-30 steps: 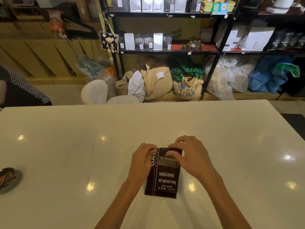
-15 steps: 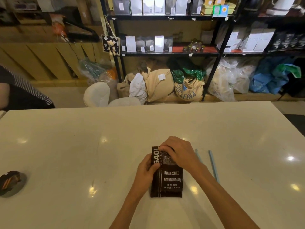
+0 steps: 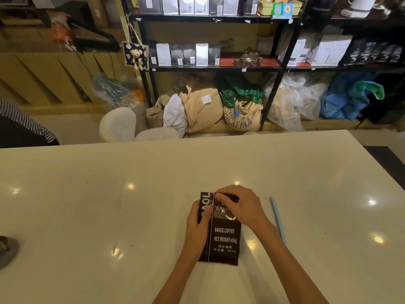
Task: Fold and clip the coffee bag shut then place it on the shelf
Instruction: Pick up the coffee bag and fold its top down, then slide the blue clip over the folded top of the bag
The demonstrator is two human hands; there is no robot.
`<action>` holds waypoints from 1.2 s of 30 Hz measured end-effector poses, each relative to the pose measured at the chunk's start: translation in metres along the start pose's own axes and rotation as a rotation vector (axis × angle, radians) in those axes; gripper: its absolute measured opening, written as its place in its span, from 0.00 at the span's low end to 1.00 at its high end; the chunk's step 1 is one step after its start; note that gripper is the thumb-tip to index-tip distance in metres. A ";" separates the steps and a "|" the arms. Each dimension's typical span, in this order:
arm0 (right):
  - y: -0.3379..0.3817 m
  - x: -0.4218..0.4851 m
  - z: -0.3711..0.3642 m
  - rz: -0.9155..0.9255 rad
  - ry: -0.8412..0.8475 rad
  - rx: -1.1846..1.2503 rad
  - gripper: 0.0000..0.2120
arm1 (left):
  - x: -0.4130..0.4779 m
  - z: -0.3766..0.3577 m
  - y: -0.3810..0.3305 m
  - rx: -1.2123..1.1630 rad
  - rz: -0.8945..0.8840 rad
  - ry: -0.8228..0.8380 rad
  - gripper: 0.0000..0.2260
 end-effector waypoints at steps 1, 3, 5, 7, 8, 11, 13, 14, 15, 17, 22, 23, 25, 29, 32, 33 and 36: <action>0.000 -0.001 0.002 0.008 -0.010 -0.008 0.08 | 0.000 -0.001 0.000 0.000 -0.002 0.006 0.09; 0.003 -0.003 0.005 0.033 -0.068 -0.043 0.09 | 0.000 -0.003 -0.001 -0.004 -0.004 0.018 0.08; 0.003 -0.004 0.004 0.037 -0.124 -0.030 0.09 | 0.001 -0.003 -0.001 -0.008 -0.008 -0.008 0.07; -0.006 -0.005 0.001 0.004 -0.099 0.134 0.07 | 0.002 -0.002 -0.002 -0.001 -0.008 -0.039 0.06; -0.012 -0.005 -0.001 -0.029 -0.040 0.273 0.10 | 0.003 -0.001 -0.002 0.000 -0.003 -0.049 0.06; -0.035 -0.009 -0.007 -0.190 0.178 0.647 0.20 | 0.002 0.005 0.000 -0.007 0.020 -0.102 0.05; -0.044 -0.014 -0.016 -0.253 0.216 0.679 0.16 | 0.003 0.007 0.001 0.000 0.018 -0.118 0.05; -0.048 -0.016 -0.021 -0.276 0.177 0.659 0.16 | 0.003 0.007 0.001 0.004 0.018 -0.121 0.05; -0.051 -0.016 -0.026 -0.295 0.103 0.642 0.15 | 0.003 0.007 0.004 0.017 0.022 -0.125 0.06; -0.055 -0.016 -0.034 -0.302 -0.063 0.620 0.13 | 0.003 0.004 0.008 0.049 0.030 -0.143 0.05; -0.052 -0.017 -0.034 -0.220 -0.313 0.530 0.13 | 0.000 0.000 0.013 0.058 0.046 -0.094 0.05; -0.053 -0.018 -0.032 -0.216 -0.343 0.521 0.13 | 0.001 -0.001 0.013 0.037 0.055 -0.035 0.07; -0.055 -0.020 -0.028 -0.224 -0.385 0.507 0.13 | 0.001 -0.003 0.014 0.007 0.087 0.074 0.12; -0.055 -0.022 -0.025 -0.297 -0.197 0.572 0.14 | 0.002 0.003 0.020 0.048 0.098 0.080 0.10; -0.096 -0.033 0.012 -0.355 -0.394 0.060 0.17 | 0.001 0.006 0.025 0.044 0.106 0.021 0.09; -0.114 -0.039 0.027 -0.384 -0.491 -0.176 0.19 | 0.000 0.007 0.027 0.032 0.116 0.003 0.10; -0.154 -0.047 0.039 -0.383 -0.470 -0.455 0.20 | -0.001 0.009 0.027 0.045 0.101 0.010 0.11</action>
Point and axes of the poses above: each hand's wrist, its own x-axis towards the middle knuckle, its own z-axis out of the back of the hand, y = z × x, the point moved 7 cm from there along x, towards the middle knuckle, and after that the axes turned 15 degrees about -z, right-handed, at the moved point
